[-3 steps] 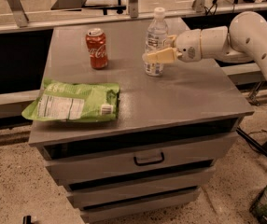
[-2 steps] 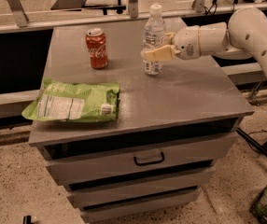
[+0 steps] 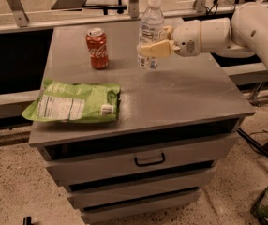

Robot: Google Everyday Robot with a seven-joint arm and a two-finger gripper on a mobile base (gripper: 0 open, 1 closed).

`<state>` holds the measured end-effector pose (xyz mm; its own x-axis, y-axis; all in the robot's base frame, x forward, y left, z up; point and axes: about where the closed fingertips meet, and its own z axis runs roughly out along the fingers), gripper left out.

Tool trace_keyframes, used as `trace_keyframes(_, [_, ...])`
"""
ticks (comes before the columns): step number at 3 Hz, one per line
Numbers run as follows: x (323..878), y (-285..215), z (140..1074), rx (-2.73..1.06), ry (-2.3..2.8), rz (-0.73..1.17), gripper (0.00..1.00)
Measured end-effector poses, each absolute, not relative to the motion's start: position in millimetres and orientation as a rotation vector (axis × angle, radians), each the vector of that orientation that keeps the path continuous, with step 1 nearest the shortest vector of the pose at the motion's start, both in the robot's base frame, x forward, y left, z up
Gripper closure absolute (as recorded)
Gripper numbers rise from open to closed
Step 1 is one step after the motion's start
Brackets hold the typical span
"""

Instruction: Move blue plastic bottle near green rice chip bag

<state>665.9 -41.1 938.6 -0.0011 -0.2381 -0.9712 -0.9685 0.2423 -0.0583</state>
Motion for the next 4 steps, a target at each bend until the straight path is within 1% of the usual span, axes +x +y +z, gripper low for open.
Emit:
trace_keyframes(1, [621.8, -12.4, 934.1, -1.192, 1.422, 1.029, 1.0])
trace_keyframes(2, [621.8, -12.3, 934.1, -1.192, 1.422, 1.029, 1.0])
trace_keyframes(3, [594.9, 0.5, 903.3, -1.227, 1.448, 1.087, 1.0])
trace_keyframes(4, [594.9, 0.6, 903.3, -1.227, 1.448, 1.087, 1.0])
